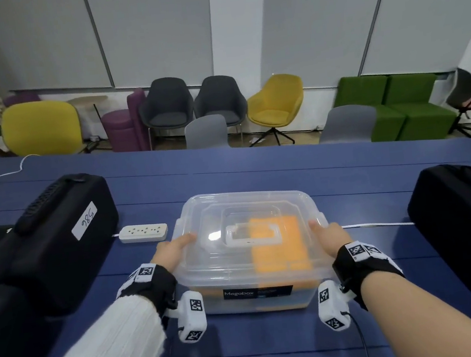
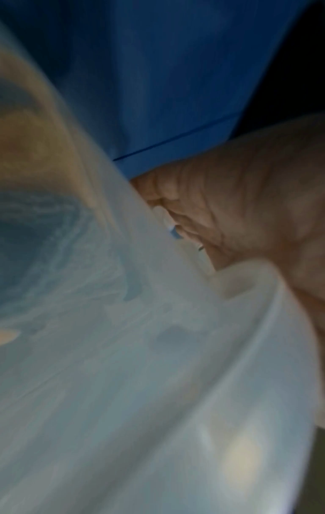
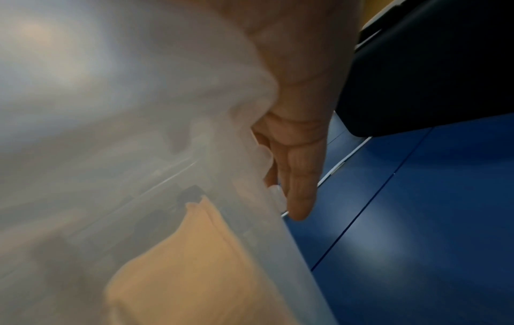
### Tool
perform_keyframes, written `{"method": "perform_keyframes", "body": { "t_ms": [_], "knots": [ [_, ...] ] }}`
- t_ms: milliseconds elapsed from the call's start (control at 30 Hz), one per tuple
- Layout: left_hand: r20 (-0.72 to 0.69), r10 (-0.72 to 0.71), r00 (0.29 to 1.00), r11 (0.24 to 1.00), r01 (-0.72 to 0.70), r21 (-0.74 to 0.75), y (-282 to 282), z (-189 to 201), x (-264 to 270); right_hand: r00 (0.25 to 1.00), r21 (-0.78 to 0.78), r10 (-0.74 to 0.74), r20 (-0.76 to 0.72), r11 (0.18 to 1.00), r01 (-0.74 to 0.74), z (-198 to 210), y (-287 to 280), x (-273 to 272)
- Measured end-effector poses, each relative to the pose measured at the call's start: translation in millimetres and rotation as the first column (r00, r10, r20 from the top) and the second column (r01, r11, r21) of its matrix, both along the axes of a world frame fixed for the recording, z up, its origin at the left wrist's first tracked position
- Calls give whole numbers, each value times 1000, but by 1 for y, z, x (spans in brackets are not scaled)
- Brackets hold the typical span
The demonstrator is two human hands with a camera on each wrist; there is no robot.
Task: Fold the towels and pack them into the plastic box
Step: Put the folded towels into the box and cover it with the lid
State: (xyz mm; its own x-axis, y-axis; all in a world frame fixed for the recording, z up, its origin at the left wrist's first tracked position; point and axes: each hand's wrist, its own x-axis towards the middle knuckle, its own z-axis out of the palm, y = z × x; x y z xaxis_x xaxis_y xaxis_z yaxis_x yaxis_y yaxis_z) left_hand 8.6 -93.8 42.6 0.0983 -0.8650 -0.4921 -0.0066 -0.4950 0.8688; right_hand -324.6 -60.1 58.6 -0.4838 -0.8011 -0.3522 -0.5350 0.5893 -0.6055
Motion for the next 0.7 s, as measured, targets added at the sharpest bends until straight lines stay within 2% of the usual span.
{"method": "perform_keyframes", "body": {
  "t_ms": [67,100,200,300,433,567,633,700],
  "knots": [
    [-157,-21,987,999,27,35,3,-2,1,1000,-4,6,15,1000,-5,0,0,-1],
    [-149,-18,989,999,23,32,5,-3,2,1000,-5,13,7,1000,-13,0,1,-1],
    [88,89,992,989,-77,-124,5,-1,3,999,-1,18,-46,1000,-18,-3,-1,0],
    [192,153,969,959,-99,-264,7,4,1,993,-3,9,-122,1000,-9,-5,-1,2],
    [167,59,984,964,-13,-264,5,10,-2,987,4,30,-161,1000,-30,-3,0,3],
    [429,-31,903,952,157,-262,7,14,-7,981,0,14,-193,1000,-15,-3,0,2],
    [477,-36,878,947,182,-264,12,17,-9,977,-11,8,-211,1000,-10,-4,1,2],
    [579,-39,814,931,239,-274,14,20,-12,982,-28,-10,-190,1000,4,-3,1,2]
  ]
}}
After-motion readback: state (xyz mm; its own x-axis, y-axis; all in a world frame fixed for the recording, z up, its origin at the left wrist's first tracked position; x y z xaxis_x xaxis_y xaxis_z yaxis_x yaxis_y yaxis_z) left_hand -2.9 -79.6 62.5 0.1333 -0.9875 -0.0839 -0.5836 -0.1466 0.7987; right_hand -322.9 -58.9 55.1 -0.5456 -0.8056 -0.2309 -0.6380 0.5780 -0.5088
